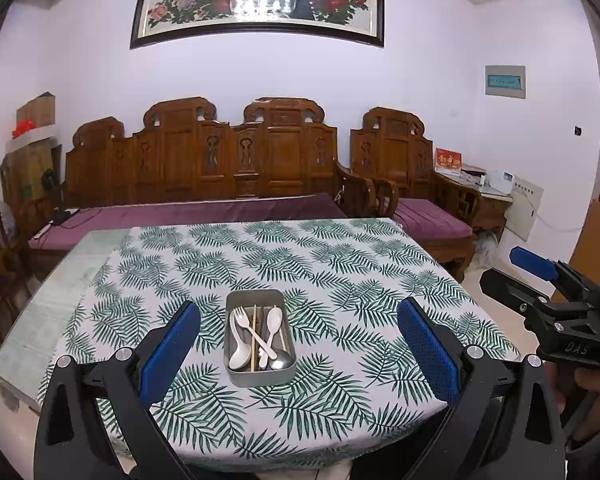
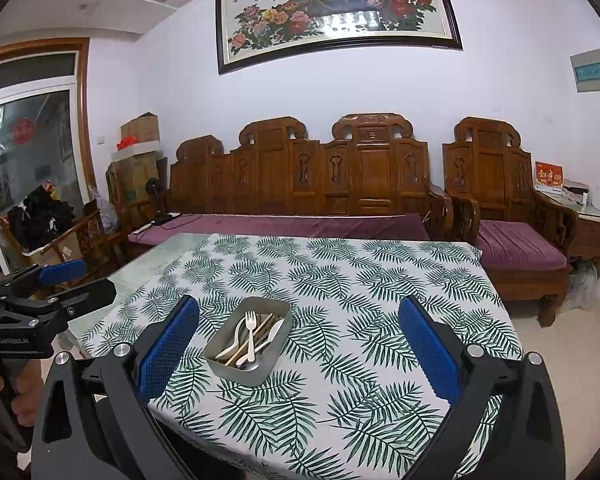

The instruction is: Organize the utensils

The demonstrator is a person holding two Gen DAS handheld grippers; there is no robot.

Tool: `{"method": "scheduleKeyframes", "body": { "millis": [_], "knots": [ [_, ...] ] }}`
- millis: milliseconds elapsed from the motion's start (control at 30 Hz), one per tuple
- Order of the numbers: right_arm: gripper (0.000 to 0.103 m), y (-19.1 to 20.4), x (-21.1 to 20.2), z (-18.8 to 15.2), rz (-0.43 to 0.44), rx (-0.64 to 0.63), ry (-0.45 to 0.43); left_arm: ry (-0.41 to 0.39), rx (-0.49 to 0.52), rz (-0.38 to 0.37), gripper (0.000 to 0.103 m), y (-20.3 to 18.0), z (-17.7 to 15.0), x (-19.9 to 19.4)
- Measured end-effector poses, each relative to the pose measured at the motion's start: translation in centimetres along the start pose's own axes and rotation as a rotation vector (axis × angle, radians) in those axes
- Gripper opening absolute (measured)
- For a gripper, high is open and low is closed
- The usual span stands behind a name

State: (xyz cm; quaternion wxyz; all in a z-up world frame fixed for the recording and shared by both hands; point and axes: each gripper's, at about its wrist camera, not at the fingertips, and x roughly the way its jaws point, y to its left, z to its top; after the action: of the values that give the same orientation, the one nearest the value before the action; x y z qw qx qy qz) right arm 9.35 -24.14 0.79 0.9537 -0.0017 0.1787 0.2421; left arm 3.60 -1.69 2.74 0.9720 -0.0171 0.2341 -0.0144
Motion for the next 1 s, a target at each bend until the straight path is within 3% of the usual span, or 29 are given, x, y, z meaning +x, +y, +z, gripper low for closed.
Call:
{"method": "scheduleKeyframes", "body": {
  "millis": [1000],
  "knots": [
    [0.1,0.26,0.17,-0.07,0.004,0.002,-0.001,-0.011,-0.007,0.021,0.095,0.09,0.06,-0.07]
  ]
}}
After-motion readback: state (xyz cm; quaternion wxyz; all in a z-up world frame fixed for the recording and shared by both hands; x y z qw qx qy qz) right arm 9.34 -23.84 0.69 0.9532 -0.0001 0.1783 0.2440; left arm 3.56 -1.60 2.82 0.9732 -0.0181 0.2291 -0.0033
